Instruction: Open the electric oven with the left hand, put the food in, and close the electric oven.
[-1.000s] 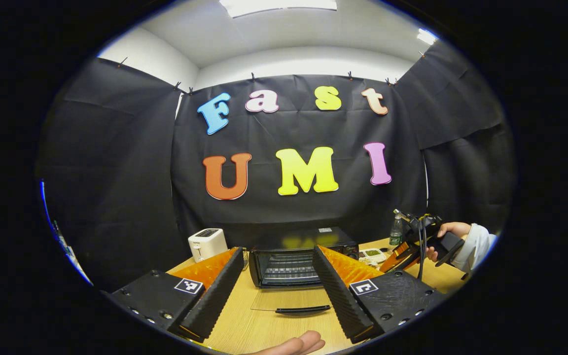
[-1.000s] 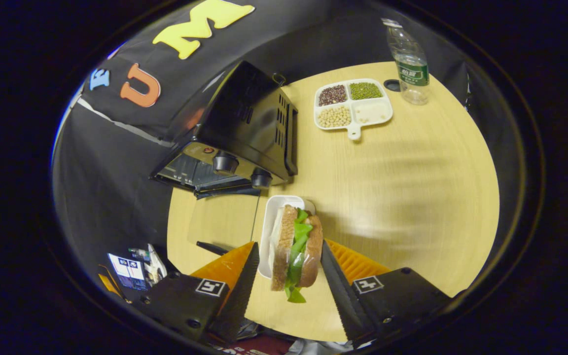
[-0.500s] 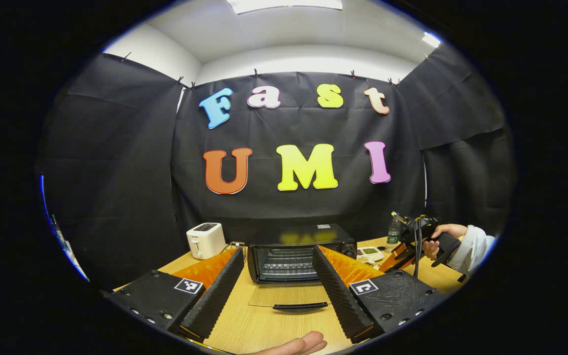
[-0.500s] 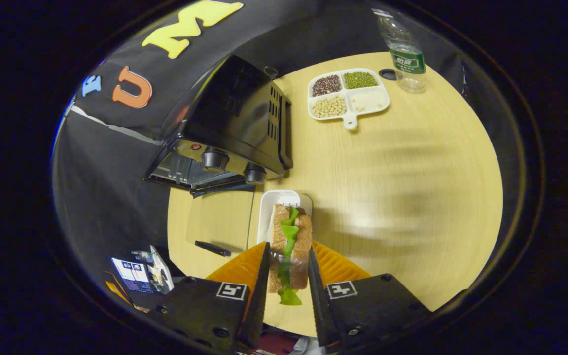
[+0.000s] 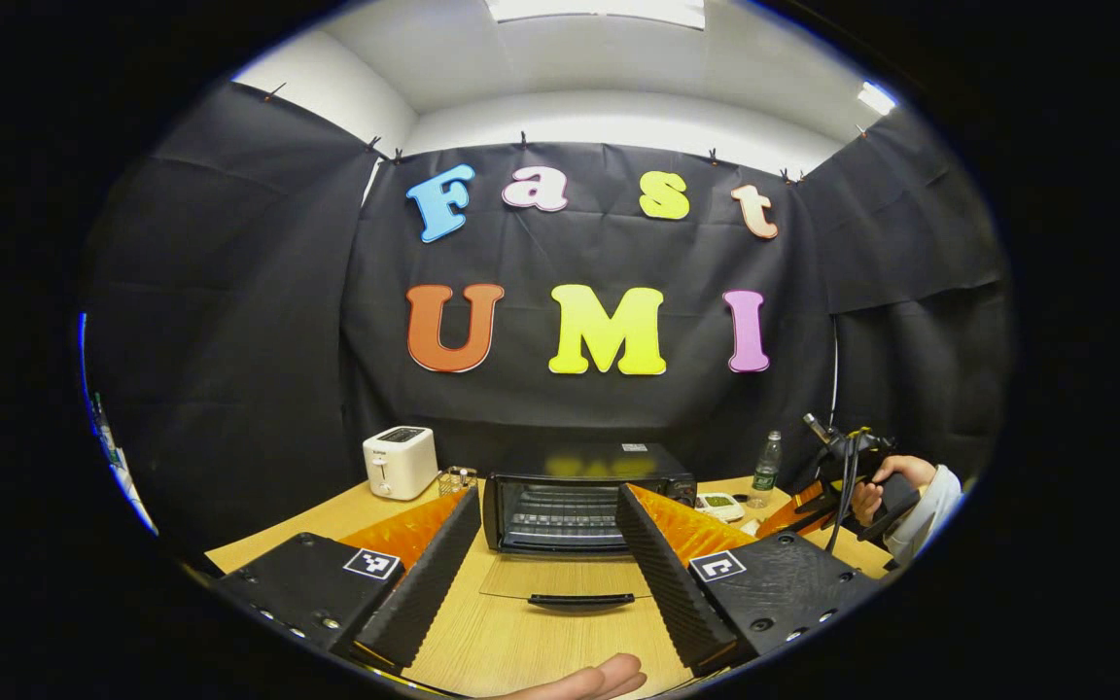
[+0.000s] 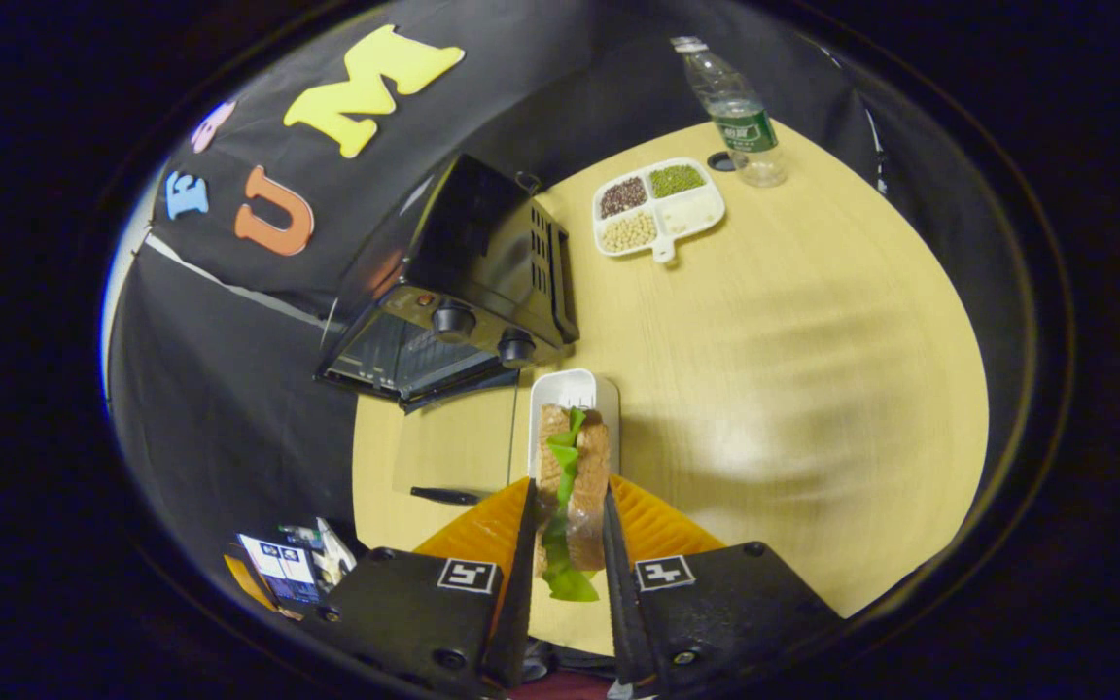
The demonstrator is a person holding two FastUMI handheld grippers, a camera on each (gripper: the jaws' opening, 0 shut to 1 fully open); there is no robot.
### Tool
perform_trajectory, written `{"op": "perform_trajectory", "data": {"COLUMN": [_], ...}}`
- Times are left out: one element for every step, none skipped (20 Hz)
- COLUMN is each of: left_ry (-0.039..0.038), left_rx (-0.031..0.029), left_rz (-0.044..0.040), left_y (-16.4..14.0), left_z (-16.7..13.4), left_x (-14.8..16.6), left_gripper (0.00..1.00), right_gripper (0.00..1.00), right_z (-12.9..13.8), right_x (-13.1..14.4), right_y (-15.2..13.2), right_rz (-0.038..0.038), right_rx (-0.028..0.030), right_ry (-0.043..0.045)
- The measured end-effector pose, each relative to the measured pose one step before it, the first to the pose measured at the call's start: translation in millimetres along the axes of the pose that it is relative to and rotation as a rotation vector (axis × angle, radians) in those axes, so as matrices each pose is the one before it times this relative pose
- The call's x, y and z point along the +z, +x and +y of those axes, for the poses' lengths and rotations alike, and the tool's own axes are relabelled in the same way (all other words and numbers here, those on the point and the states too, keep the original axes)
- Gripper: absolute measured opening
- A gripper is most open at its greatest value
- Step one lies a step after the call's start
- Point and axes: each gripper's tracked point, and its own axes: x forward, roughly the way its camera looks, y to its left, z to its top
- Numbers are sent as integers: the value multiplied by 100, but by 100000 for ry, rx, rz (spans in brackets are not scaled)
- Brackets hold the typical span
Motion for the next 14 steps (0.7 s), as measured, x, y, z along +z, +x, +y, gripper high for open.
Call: {"op": "perform_trajectory", "data": {"left_ry": [-339, -74, -41, -118, -194, -200, 53, 258, 139, -41, -252, -204, -299, -390], "left_rx": [-518, -393, -85, -83, -186, -189, -33, 352, 413, 120, 108, 121, 132, 69], "left_rz": [-9, -183, -75, 16, 92, 202, 147, 80, -262, -460, -568, -369, -469, -483], "left_y": [-109, 5, -63, 9, -23, -96, -208, -98, -60, 16, -106, -146, -110, -150], "left_z": [-56, 63, 36, 281, 132, 85, 164, 366, 461, 329, 408, 364, 329, 466], "left_x": [-13, -43, -44, -70, -131, -95, -56, -23, 51, 63, 184, 177, 130, 144], "left_gripper": [93, 92, 92, 92, 92, 92, 92, 92, 92, 93, 92, 92, 92, 92], "right_gripper": [35, 35, 38, 38, 34, 35, 34, 35, 38, 34, 34, 34, 34, 34], "right_z": [483, 537, 520, 603, 675, 717, 587, 646, 814, 716, 646, 631, 571, 515], "right_x": [-172, -207, -337, -330, -404, -413, -583, -561, -230, -627, -581, -683, -546, -587], "right_y": [-501, -523, -290, -204, -111, 136, 173, 69, 411, 282, 592, 874, 967, 1092], "right_rz": [-2822, -3000, -2693, -2253, -2493, -2610, -1838, -2199, -4027, -2782, -3498, -3607, -4095, -4471], "right_rx": [1983, 2398, 2556, 2745, 3169, 3273, 2729, 3119, 3482, 3211, 3034, 3142, 2670, 2510], "right_ry": [1589, 1516, 2041, 2300, 2473, 2262, 1953, 2442, 3163, 3031, 3699, 4308, 4829, 4044]}}
